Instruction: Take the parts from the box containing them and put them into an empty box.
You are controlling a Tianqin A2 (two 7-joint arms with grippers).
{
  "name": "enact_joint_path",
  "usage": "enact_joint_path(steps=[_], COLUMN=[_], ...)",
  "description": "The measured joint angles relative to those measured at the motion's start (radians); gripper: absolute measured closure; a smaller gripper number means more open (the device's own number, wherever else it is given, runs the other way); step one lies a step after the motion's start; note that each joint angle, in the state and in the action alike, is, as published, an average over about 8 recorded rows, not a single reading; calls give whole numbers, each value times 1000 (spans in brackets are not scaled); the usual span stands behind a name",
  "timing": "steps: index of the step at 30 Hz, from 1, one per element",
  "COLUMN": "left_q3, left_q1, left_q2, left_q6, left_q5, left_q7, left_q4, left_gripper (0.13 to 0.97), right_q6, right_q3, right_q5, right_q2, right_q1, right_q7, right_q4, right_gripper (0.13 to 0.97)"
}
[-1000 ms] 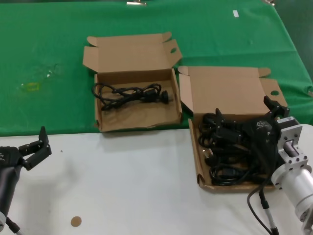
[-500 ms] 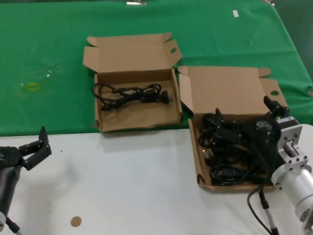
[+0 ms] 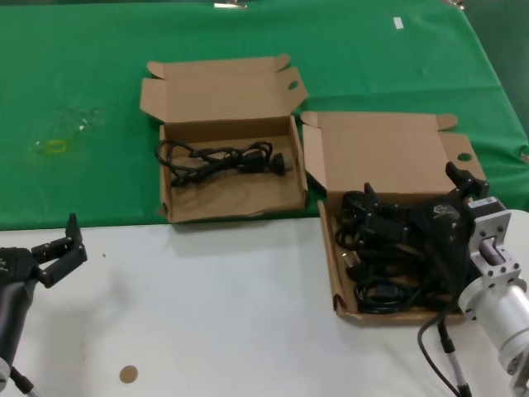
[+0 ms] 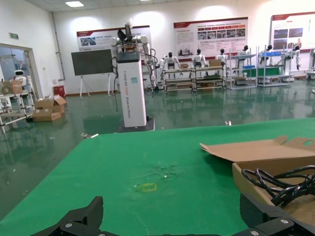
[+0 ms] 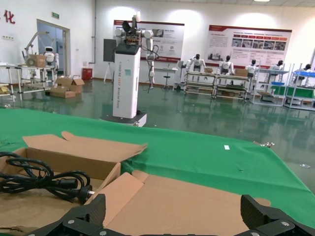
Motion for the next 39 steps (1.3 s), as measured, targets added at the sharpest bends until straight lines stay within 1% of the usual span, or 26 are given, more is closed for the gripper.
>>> enact_joint_path(steps=[39], left_q3=[0], left_q1=[0], left_q2=[0], left_q6=[0], left_q5=[0], left_q7=[0], left_q4=[0], left_gripper=[132], right_q6=[0], right_q3=[0], right_q5=[0], right_q2=[0], right_q1=[0], right_q7=[0], right_q4=[0], right_gripper=[129])
